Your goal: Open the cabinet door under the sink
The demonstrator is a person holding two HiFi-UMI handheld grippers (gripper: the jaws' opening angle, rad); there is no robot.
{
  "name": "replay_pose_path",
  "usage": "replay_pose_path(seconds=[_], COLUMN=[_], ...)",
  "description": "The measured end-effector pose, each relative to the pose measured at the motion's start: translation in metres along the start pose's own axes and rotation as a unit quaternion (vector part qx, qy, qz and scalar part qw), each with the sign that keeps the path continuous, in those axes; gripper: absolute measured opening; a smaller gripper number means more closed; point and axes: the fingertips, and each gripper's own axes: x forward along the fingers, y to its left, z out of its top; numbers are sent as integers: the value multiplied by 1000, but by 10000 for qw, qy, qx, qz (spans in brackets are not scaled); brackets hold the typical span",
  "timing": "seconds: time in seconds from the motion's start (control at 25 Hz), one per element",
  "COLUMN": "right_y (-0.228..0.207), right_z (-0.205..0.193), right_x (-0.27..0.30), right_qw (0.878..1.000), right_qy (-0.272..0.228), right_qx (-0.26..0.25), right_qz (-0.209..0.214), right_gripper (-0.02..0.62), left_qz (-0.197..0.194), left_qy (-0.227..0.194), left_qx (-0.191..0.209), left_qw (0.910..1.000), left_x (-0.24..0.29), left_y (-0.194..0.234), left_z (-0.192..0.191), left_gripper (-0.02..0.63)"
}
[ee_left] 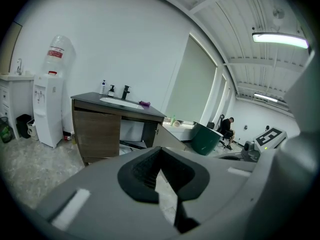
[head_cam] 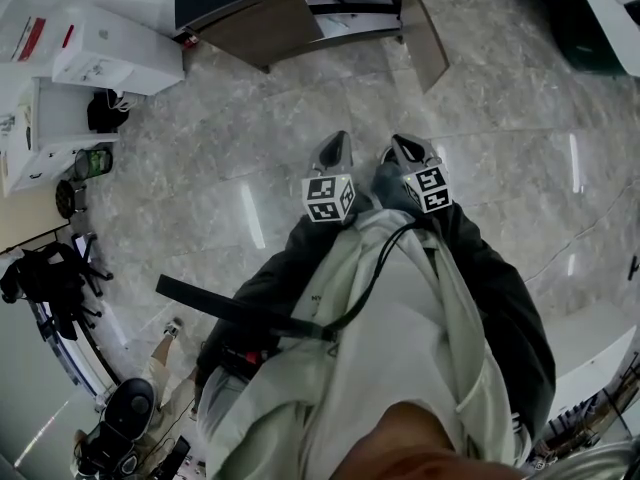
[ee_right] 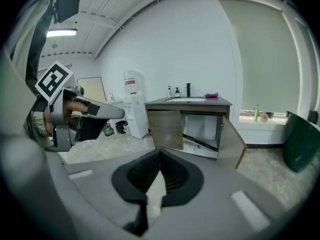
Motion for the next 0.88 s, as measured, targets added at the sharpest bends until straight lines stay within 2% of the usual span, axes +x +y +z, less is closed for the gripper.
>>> replay_pose_path(seconds=[0.36, 0.88], right_y=[14, 45], right_z=[3, 4], right_x=[6, 35], right_qw=[9999, 9991], right_qy=[70, 237], right_qx=[86, 9], right_qz=[-5, 355], right_gripper=[2, 2], left_qz=[72, 232], left_qy=[79, 134], left_qx=[-39, -36], left_qw=[9999, 9996], left_x=[-13, -32], left_y=[17, 45], left_z=[-6, -14], left_gripper=[6, 6])
